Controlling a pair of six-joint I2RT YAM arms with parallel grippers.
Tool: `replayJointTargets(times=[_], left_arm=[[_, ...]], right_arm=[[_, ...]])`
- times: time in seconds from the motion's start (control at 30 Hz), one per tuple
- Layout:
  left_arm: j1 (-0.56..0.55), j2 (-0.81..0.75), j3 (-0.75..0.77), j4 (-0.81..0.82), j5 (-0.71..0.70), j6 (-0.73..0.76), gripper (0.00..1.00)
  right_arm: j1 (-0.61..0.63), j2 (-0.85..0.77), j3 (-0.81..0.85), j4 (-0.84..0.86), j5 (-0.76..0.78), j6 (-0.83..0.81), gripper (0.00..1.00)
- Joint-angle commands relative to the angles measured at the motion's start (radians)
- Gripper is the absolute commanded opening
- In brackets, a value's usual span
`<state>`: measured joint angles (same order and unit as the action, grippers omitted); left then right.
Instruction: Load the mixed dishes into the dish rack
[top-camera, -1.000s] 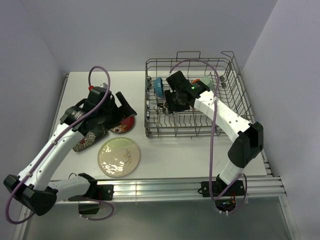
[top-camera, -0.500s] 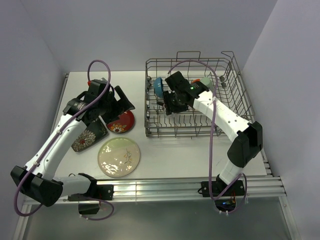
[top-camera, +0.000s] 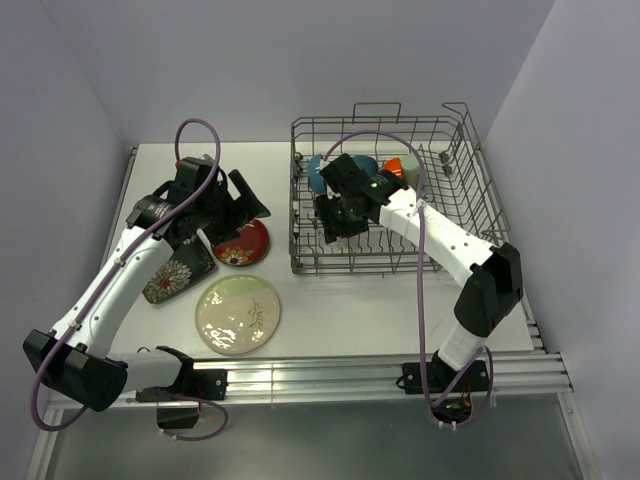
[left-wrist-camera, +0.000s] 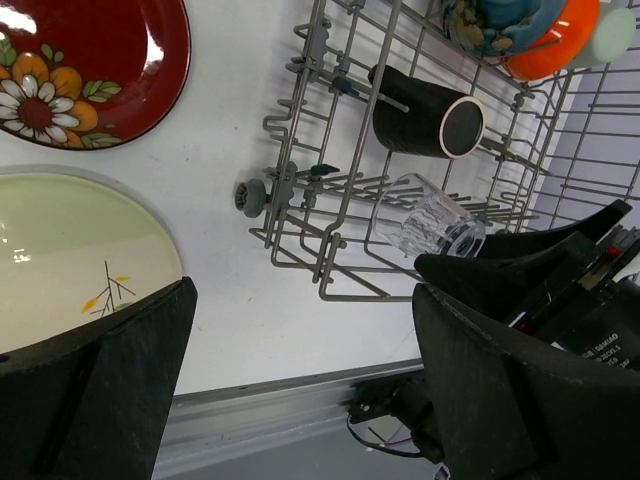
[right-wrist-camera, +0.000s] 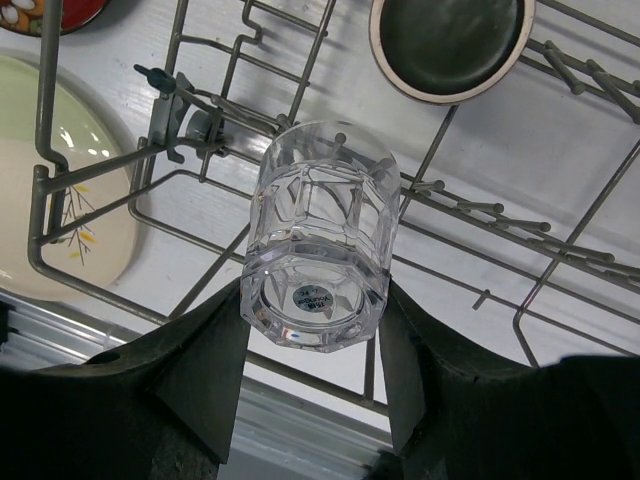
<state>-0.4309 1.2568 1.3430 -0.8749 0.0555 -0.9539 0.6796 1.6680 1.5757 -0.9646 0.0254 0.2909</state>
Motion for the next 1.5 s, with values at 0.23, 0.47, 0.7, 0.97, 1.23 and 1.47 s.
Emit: replayJointTargets(times=[0.23, 0.47, 0.7, 0.97, 1.23, 1.47], left_arm=[[0.023, -0.036, -0.041, 0.014, 0.004, 0.021, 0.96], [0.041, -0.013, -0.038, -0.012, -0.025, 0.014, 0.96], [0.044, 0.03, -0.021, -0.027, -0.037, 0.017, 0.97], [0.083, 0.151, 0.014, -0.067, -0.115, 0.021, 0.98], [0.22, 0.322, 0.024, -0.052, -0.154, 0.04, 0.98], [0.343, 0.427, 0.079, -0.001, -0.117, 0.066, 0.95]], right_arm=[[0.014, -0.005, -0.005, 0.017, 0.041, -0.019, 0.0], [0.012, 0.05, 0.026, 0.014, 0.085, -0.033, 0.0], [-0.002, 0.133, 0.133, -0.019, 0.071, -0.058, 0.0], [-0.005, 0.199, 0.185, -0.039, 0.057, -0.055, 0.59], [-0.005, 0.076, 0.155, -0.034, 0.048, -0.03, 0.97], [-0.005, -0.102, 0.136, -0.052, -0.005, 0.005, 0.97]])
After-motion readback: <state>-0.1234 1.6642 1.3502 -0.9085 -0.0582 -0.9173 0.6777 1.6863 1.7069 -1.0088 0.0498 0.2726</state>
